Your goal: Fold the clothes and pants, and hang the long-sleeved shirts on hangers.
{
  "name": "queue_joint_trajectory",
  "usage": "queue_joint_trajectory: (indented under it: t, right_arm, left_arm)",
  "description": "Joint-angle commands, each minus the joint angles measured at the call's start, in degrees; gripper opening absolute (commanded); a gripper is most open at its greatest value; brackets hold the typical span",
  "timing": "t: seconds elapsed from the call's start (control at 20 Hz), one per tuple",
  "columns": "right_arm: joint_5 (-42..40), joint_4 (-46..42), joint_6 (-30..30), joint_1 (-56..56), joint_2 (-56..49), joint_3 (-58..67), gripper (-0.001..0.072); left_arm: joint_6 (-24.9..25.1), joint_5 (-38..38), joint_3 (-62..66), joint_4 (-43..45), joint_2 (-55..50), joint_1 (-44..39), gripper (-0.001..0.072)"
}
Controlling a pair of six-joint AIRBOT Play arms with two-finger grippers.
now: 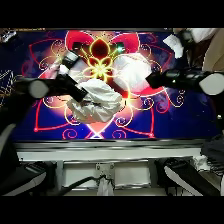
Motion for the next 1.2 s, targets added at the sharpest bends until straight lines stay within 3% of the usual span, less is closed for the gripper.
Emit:
queue_joint_trajectory:
  t: [0.0, 0.25, 0.65, 0.8, 0.9, 0.95, 1.15]
  right_arm:
    - [1.7, 1.7, 2.8, -0.8, -2.1, -6.1, 0.0461]
    - [1.6, 3.6, 3.0, -0.8, -2.4, -7.3, 0.0461]
    - [2.0, 6.4, 2.9, -0.8, -2.4, -7.3, 0.0461]
    - [2.4, 7.7, 2.9, -0.8, -2.4, -7.3, 0.0461]
    - [2.7, 8.4, 2.9, -0.8, -2.4, -7.3, 0.0461]
    - [2.8, 8.4, 2.9, -0.8, -2.4, -7.3, 0.0461]
    - [2.6, 8.4, 2.8, -0.8, -2.4, -7.3, 0.0461]
  left_arm:
    - [2.4, 3.5, 0.9, 9.6, -9.3, -7.4, 0.0698]
    - [2.4, 10.3, 0.9, 11.5, -15.0, -13.6, 0.0697]
    - [2.3, 17.8, 0.9, 13.2, -20.5, -13.6, 0.0674]
    - [2.2, 21.8, 0.9, 14.4, -20.5, -13.1, 0.0277]
    - [2.5, 22.4, 0.9, 14.5, -20.6, -12.9, 0.0163]
    - [2.6, 21.9, 0.9, 14.7, -20.5, -12.7, 0.0012]
    - [2.5, 19.0, 0.9, 14.9, -17.4, -10.0, 0.0012]
